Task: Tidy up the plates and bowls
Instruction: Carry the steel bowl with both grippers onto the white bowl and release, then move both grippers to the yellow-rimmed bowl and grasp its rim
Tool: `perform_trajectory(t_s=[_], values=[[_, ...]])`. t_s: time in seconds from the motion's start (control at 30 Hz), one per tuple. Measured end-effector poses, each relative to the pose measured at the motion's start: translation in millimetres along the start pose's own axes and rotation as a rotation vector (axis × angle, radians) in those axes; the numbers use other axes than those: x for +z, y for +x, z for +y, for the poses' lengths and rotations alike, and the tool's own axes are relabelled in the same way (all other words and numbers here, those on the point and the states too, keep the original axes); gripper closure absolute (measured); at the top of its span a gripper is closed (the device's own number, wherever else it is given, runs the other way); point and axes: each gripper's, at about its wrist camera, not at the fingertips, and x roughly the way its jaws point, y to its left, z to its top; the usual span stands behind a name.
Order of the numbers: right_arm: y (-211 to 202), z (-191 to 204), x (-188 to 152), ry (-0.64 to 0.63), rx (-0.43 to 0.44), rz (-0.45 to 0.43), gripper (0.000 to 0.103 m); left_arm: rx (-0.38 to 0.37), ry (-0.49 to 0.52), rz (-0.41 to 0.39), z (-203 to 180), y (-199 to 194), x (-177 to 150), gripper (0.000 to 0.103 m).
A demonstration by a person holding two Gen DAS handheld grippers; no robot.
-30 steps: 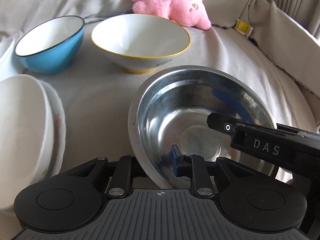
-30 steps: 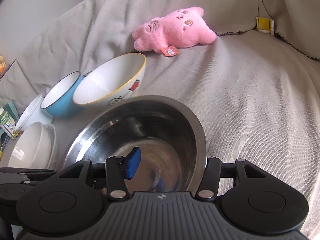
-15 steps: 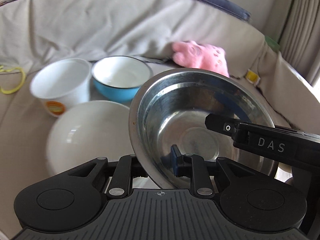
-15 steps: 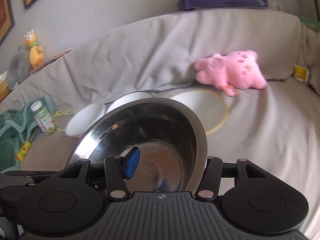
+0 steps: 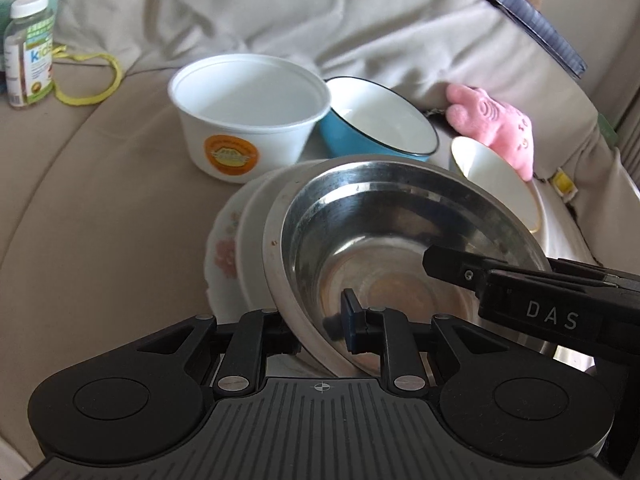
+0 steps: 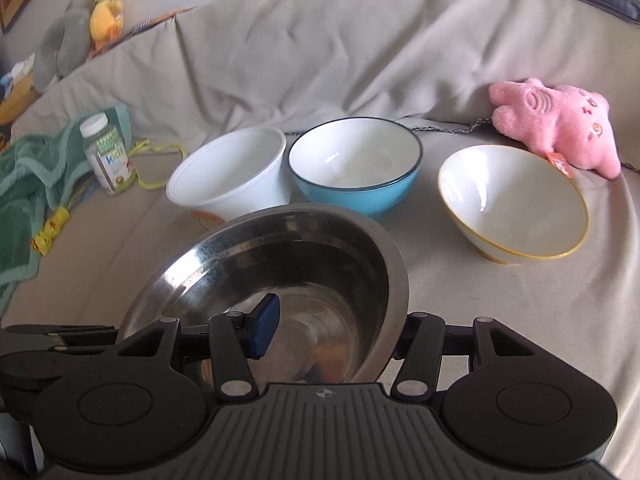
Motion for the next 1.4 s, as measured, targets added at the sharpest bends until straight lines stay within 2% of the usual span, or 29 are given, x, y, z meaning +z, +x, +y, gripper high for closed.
perform_trajectory(t_s=[0.1,0.3,0.57,0.77,1.0,1.13,1.4], values=[[9.9,7.2,3.6,-0.002,-0.006,0.024,0.050,0.012,0.007,-0.036,10.1,-6.9,4.9,0.081],[24.8,20.7,8.6,-0.023,-0.016,0.058,0.049,-0.025,-0.024,-0.046,31.2,-14.0,13.7,0.080],[25.6,22.5,8.4,-0.029,-0.024,0.073,0.050,-0.034,-0.009,-0.038,31.4,-10.7,14.6,0.080],[20.6,13.4,5.6,0.021,0.021,0.095,0.050,-0.032,0.003,-0.044,29.0,-17.7,19.2,0.079],[10.9,13.9,3.9,0.024,0.041,0.089,0.044,-0.018,0.015,-0.053,26.1,-22.1,18.6,0.079],[7.5,11.9,4.8,0.026,0.033,0.080,0.036,-0.001,0.014,-0.044,27.1,-19.6,19.9,0.081],[0.8,4.6,5.1,0.022,-0.010,0.049,0.036,-0.018,-0.008,-0.071,34.5,-30.5,22.5,0.080]])
